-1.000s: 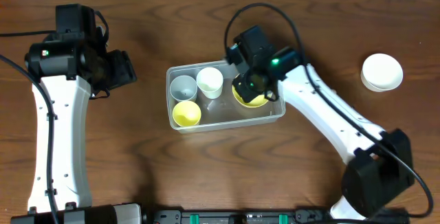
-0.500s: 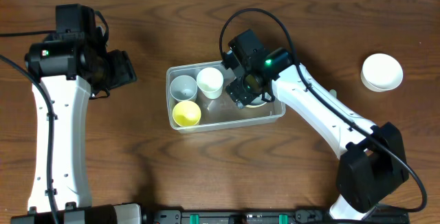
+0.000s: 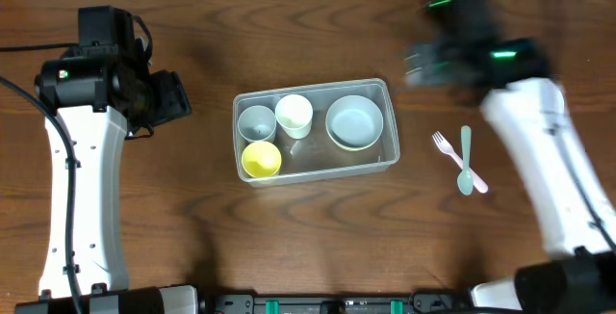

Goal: Pack container
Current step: 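Place the grey bowl onto the yellow plate in the container, then grasp the white bowl with the right gripper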

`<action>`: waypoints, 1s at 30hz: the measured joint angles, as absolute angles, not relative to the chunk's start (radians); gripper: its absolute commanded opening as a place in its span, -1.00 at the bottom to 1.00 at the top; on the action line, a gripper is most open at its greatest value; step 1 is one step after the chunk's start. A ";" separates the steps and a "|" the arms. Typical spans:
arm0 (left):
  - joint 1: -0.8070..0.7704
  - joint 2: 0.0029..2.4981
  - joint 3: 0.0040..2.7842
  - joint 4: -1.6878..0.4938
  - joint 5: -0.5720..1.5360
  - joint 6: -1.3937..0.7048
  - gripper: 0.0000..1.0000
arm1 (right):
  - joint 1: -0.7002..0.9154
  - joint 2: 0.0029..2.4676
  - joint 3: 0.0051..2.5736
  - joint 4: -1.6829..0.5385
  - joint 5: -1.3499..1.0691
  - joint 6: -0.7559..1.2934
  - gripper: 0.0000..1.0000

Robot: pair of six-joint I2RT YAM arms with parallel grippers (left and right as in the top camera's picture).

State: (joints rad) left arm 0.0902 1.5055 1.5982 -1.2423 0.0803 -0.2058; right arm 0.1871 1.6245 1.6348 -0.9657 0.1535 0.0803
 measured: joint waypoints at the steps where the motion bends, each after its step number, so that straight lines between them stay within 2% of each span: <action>1: 0.090 1.505 1.598 -1.243 0.080 -0.206 0.42 | 0.123 1.616 1.639 -0.967 0.149 0.084 0.63; 5: 0.090 1.505 1.598 -1.246 0.080 -0.206 0.42 | -0.061 1.668 1.640 -0.976 0.120 0.088 0.64; 9: 0.090 1.505 1.598 -1.246 0.080 -0.206 0.42 | -0.168 1.803 1.638 -0.976 0.085 0.082 0.68; 22: 0.090 1.505 1.598 -1.250 0.080 -0.206 0.42 | -0.251 2.073 1.631 -0.942 0.052 0.074 0.65; 26: 0.090 1.505 1.598 -1.251 0.080 -0.206 0.42 | -0.255 2.109 1.630 -0.933 0.051 0.070 0.54; 30: 0.090 1.505 1.598 -1.254 0.080 -0.206 0.42 | -0.256 2.135 1.630 -0.931 0.049 0.062 0.22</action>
